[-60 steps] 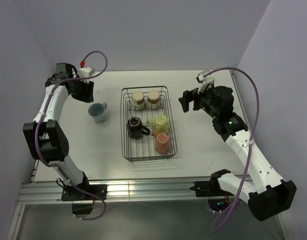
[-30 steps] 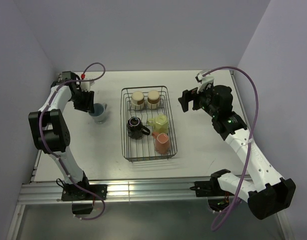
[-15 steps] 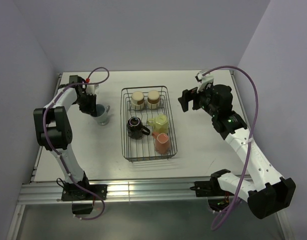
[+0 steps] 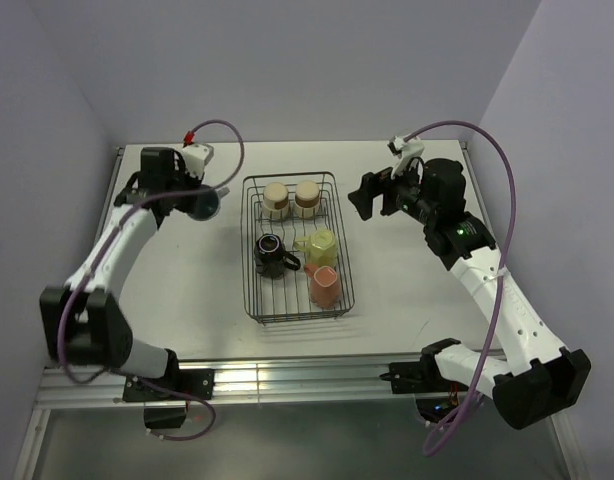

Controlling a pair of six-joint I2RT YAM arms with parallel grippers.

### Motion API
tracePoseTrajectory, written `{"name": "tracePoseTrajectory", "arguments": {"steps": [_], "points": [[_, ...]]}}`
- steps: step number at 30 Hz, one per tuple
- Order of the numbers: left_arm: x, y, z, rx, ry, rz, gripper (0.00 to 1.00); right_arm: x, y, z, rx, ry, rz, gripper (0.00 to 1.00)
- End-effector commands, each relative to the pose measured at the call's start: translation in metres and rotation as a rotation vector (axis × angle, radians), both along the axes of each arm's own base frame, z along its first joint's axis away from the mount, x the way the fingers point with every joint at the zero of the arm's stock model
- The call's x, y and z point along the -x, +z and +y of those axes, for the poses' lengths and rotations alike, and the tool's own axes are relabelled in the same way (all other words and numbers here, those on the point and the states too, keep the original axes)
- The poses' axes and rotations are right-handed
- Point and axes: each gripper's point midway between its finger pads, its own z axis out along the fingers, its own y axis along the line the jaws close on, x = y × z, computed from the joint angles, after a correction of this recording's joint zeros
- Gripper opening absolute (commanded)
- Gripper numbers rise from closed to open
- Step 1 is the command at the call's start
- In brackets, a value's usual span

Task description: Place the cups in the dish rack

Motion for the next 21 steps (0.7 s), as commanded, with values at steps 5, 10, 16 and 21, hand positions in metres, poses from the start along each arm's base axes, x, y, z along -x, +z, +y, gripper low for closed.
{"name": "tracePoseTrajectory", "arguments": {"steps": [5, 10, 16, 21], "points": [[0.030, 0.162, -0.053, -0.258, -0.179, -0.773, 0.00, 0.037, 0.024, 0.060, -0.151, 0.304, 0.164, 1.00], [0.073, 0.207, -0.063, -0.347, -0.210, -1.185, 0.00, 0.052, 0.035, 0.089, -0.265, 0.437, 0.305, 0.97], [0.128, 0.249, -0.064, -0.473, -0.240, -1.550, 0.00, 0.077, 0.038, 0.116, -0.353, 0.597, 0.413, 0.89], [0.168, 0.268, -0.076, -0.472, -0.340, -1.727, 0.00, 0.117, 0.013, 0.143, -0.343, 0.722, 0.534, 0.87]]}}
